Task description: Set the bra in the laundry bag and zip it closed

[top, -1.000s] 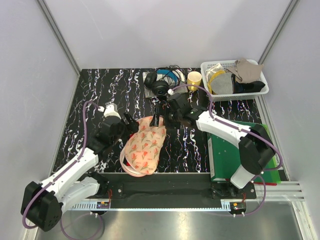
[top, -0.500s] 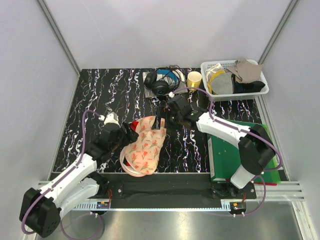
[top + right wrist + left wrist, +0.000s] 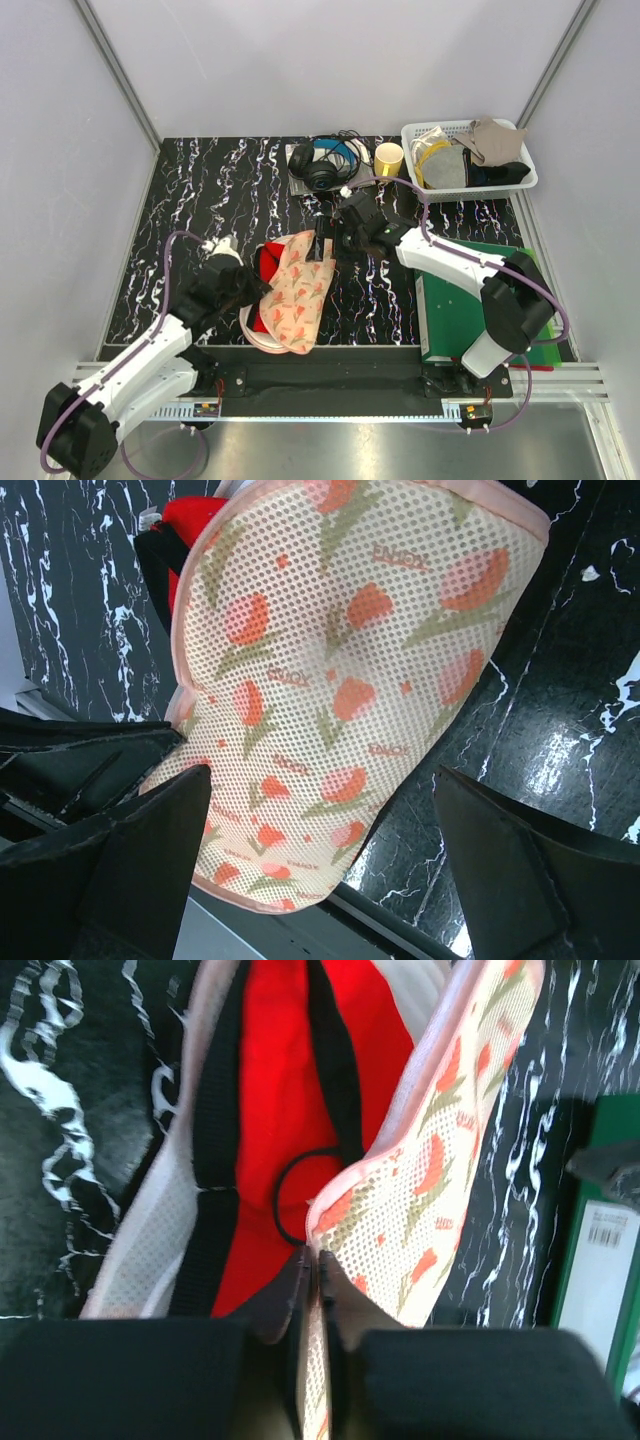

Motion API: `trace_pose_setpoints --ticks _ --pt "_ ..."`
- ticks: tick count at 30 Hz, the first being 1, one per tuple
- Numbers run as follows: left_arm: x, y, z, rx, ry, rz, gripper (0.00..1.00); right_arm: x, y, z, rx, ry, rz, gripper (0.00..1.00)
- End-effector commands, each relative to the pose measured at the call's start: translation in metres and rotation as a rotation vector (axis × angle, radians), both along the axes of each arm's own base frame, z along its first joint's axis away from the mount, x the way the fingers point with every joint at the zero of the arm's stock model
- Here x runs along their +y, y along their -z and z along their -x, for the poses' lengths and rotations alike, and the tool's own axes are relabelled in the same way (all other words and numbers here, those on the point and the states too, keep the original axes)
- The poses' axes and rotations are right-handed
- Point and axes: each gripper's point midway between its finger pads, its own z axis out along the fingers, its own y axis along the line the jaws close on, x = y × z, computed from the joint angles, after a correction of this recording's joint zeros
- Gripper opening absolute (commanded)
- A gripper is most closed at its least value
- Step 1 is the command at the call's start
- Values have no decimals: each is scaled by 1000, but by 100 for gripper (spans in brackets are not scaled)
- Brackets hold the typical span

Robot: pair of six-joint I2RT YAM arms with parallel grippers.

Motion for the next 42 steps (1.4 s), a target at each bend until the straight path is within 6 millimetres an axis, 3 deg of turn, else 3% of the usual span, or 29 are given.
trace_pose_setpoints --ticks 1,3,5,6,7,10,12,13,15,17,22,25,26,29,30,34,37,42 --pt "-44 -41 -8 -92 169 86 2 -8 -20 -6 -65 31 -21 100" --pt "-66 -50 -2 -111 240 93 1 -17 -25 -10 -80 66 -23 100" --pt "-88 -71 -1 -163 292 125 0 -31 -29 -10 -87 104 -27 100" --pt "-106 -71 11 -154 355 125 0 -44 -24 -13 -84 142 -13 100" --pt "-118 -81 13 -172 385 137 0 -52 -32 -15 -102 163 -28 100" --pt "-141 -85 24 -176 452 137 3 -77 -35 -19 -115 216 -24 100" --pt "-144 -84 25 -185 468 129 19 -87 -33 -19 -109 227 -16 100" --pt "-143 -85 25 -202 485 112 46 -92 -36 -19 -118 235 -12 100" --pt "-138 -94 24 -242 485 101 63 -98 -38 -18 -125 243 11 100" --pt "-118 -100 10 -301 412 28 73 -100 -39 -17 -127 232 29 100" --pt "-69 -107 -23 -331 276 -42 73 -94 -59 -23 -176 185 34 100" --pt "-34 -105 -44 -329 133 -76 70 -74 -73 -24 -225 104 40 100" --pt "-16 -104 -53 -334 49 -99 70 -62 -76 -19 -233 56 30 100" --pt "6 -93 -68 -331 -56 -116 70 -22 -75 -19 -209 -80 -61 100" --pt "9 -85 -69 -322 -69 -120 71 -8 -60 -23 -164 -109 -69 100" --pt "16 -70 -84 -296 -104 -138 71 28 -38 -14 -135 -206 -49 100" --pt "21 -56 -94 -267 -115 -158 70 35 -23 -12 -125 -222 -62 100" --pt "13 -46 -105 -263 -98 -106 68 23 9 -6 -94 -258 -9 100"
